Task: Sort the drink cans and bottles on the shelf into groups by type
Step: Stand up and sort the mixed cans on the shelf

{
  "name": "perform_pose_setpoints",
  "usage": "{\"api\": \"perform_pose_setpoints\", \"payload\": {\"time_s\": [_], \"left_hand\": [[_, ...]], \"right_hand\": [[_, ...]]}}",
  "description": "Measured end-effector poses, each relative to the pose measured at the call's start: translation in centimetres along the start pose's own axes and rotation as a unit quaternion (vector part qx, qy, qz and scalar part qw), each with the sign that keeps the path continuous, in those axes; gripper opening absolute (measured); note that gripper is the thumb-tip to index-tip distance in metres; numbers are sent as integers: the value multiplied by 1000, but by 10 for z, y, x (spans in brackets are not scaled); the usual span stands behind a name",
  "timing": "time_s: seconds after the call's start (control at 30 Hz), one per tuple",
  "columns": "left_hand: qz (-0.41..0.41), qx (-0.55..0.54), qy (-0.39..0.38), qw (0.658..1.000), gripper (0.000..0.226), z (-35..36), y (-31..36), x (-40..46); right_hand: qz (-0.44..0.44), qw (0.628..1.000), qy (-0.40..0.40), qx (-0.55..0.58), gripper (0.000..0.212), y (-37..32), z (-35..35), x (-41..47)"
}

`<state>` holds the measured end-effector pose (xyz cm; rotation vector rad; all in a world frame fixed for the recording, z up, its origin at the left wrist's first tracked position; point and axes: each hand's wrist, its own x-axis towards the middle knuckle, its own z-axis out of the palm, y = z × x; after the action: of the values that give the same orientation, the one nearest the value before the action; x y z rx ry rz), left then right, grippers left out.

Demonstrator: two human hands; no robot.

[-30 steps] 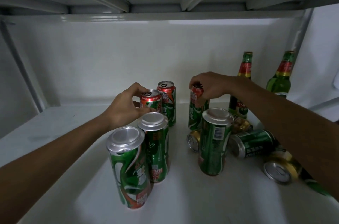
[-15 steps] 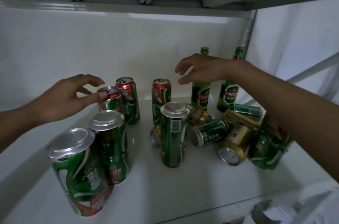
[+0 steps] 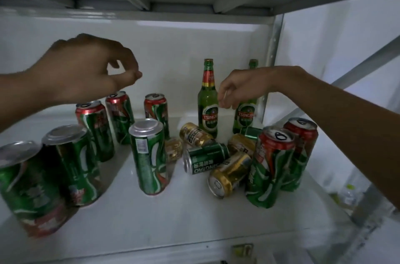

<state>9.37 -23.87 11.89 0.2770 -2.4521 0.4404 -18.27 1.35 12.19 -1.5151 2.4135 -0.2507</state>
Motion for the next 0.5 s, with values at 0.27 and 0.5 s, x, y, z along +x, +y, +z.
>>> {"api": "perform_pose_setpoints", "payload": {"time_s": [0.27,0.5], "left_hand": [[158,-61,-140,976,32,-5,161,11],[157,-183,-278,930,65,74,209,-20]], "right_hand": [[56,993,-105,-6,29,28,8,16],[166,970,-173,40,67,54,32,39]]}}
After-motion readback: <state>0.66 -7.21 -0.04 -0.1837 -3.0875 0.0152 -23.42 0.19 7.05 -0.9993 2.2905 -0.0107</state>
